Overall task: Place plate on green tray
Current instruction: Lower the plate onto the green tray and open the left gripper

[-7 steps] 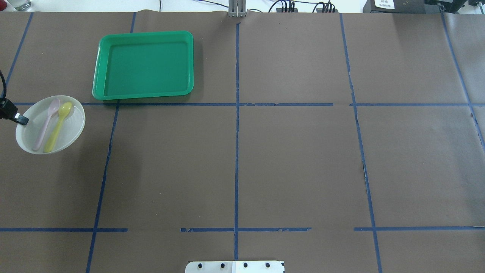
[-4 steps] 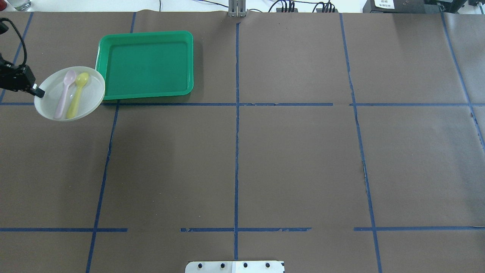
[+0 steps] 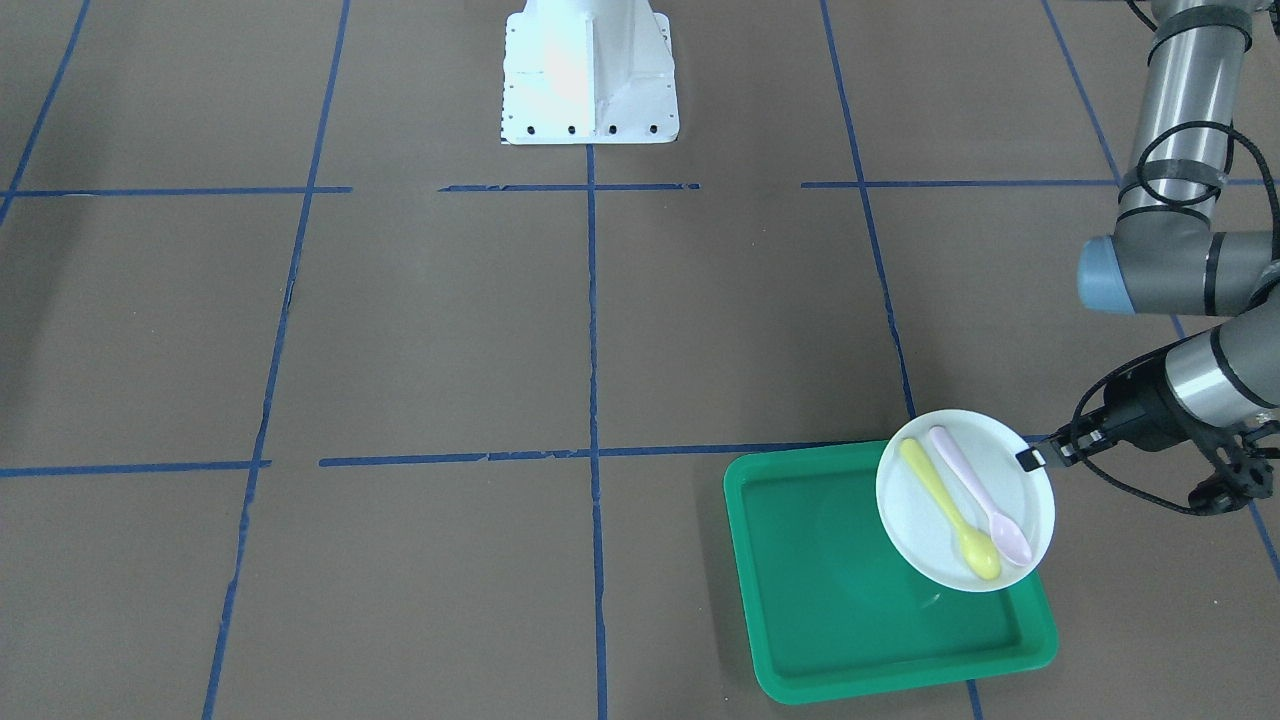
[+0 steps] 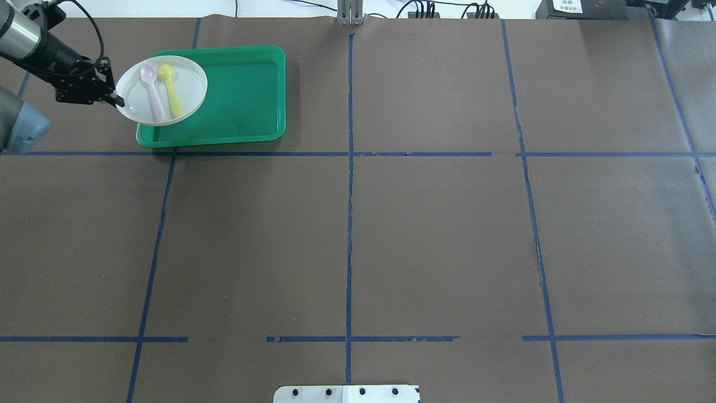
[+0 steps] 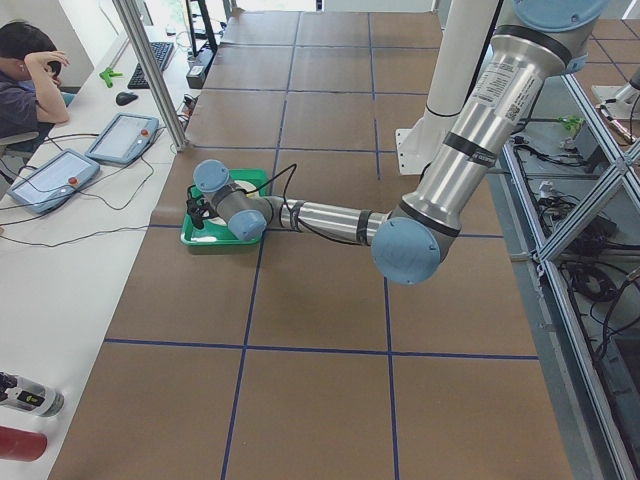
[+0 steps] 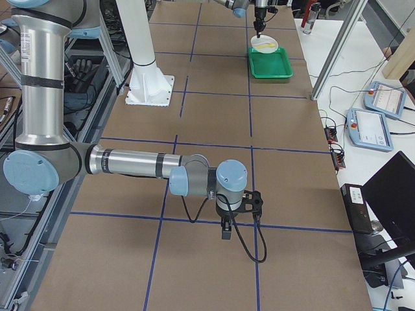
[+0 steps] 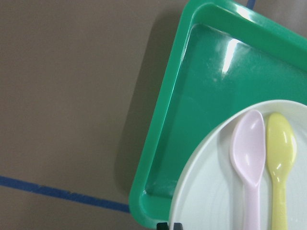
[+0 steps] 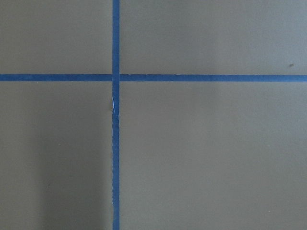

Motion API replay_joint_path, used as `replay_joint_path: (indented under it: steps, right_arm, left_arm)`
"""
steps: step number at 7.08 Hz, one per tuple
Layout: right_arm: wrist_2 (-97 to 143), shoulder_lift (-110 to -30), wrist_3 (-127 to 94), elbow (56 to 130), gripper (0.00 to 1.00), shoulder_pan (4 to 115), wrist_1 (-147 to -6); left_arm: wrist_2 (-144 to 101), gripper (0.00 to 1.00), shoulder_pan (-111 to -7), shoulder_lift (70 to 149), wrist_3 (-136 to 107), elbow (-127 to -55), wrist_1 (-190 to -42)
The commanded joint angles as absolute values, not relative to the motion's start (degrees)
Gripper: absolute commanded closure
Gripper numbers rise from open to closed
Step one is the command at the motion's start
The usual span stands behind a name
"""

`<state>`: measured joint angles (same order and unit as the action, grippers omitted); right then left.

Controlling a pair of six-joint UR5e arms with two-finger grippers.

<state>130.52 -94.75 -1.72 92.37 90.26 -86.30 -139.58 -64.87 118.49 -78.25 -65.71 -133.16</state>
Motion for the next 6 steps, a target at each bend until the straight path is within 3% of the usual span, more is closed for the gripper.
replay_joint_path:
  steps: [1, 6]
  right_arm:
    - [130.5, -94.7, -1.8, 92.4, 0.00, 90.3, -86.2]
    - [130.5, -94.7, -1.8, 92.4, 0.00, 90.3, -86.2]
  left_arm:
    - [-131.4, 1.00, -60.7, 122.2, -96.2, -58.0, -145.8]
    - [-128.6, 1.00, -57.6, 122.3, -100.3, -56.3, -150.5]
